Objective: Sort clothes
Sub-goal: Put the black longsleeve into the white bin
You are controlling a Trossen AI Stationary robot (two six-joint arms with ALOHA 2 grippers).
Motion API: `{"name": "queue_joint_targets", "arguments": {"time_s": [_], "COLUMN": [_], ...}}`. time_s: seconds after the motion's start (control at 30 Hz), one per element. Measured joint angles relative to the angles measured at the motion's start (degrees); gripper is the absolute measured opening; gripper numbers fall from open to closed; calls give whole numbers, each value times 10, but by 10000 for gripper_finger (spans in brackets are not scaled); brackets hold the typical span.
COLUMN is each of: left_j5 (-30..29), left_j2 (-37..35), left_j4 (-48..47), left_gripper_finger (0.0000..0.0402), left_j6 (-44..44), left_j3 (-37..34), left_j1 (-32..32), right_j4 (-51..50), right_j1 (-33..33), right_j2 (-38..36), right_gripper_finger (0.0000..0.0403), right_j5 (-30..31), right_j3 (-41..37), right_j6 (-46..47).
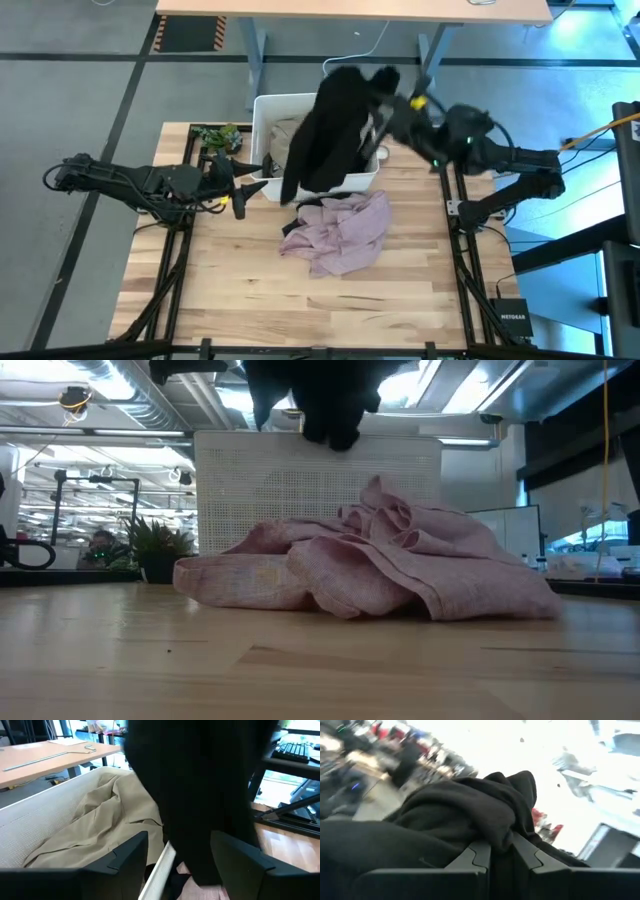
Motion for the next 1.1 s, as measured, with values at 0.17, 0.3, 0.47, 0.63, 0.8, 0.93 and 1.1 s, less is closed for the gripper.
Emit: {"name": "queue_joint_targets", "arguments": {"time_s": [0.17, 0.3, 0.47, 0.63, 0.8, 0.93, 1.1], "left_j5": [0, 0, 0, 0, 0, 0, 0], "left_j2": [0, 0, 0, 0, 0, 0, 0], "left_j4": [0, 0, 0, 1, 4, 3, -3], "left_gripper_finger": [209, 209, 209, 209, 209, 209, 209], "left_j6": [1, 2, 4, 12, 11, 10, 7], "left_j3": [0, 0, 0, 0, 0, 0, 0], "left_j1": [0, 0, 0, 0, 0, 0, 0], "right_j4": [72, 37, -70, -129, -172, -229, -297], "right_j1": [-101, -170, -209, -207, -207, -207, -207], "right_j2": [10, 32, 72, 123, 159, 169, 145], "right_gripper_finger": [40, 41, 42, 49, 90, 143, 201], "right_j5": [-47, -37, -92, -182, -234, -238, -226], "right_j3": [0, 0, 0, -1, -1, -1, -1], "right_j6": [18, 53, 147, 199, 264, 295, 267]}}
